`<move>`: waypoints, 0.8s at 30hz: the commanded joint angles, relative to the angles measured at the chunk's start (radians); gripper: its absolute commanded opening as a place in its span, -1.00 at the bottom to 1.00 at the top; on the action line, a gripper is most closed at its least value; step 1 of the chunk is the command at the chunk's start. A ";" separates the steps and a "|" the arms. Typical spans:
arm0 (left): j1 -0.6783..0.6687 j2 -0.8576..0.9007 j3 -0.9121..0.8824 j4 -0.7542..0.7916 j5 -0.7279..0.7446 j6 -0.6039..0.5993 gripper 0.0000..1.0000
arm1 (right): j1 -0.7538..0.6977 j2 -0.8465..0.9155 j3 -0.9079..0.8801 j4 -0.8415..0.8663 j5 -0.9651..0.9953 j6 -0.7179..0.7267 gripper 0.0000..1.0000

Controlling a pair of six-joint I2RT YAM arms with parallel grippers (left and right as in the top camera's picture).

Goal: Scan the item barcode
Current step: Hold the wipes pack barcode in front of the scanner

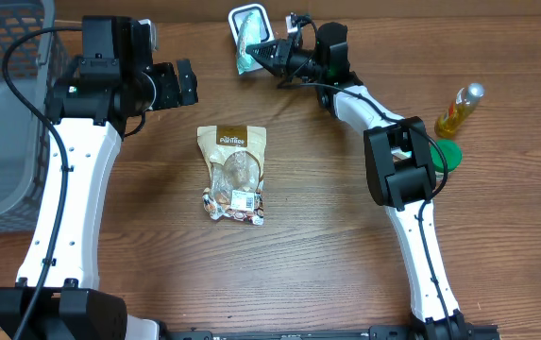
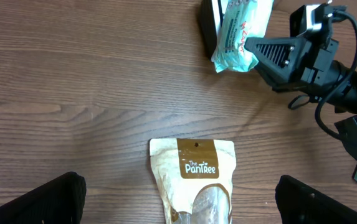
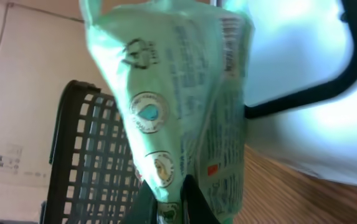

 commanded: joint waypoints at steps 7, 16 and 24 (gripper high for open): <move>-0.004 0.000 0.013 0.002 -0.002 0.023 0.99 | -0.011 0.006 0.024 -0.055 0.020 0.026 -0.93; -0.004 0.000 0.013 0.002 -0.002 0.023 0.99 | -0.028 0.006 0.024 -0.055 0.019 0.031 -0.93; -0.004 0.000 0.013 0.002 -0.002 0.023 0.99 | -0.047 0.006 0.024 -0.059 0.026 0.060 -0.93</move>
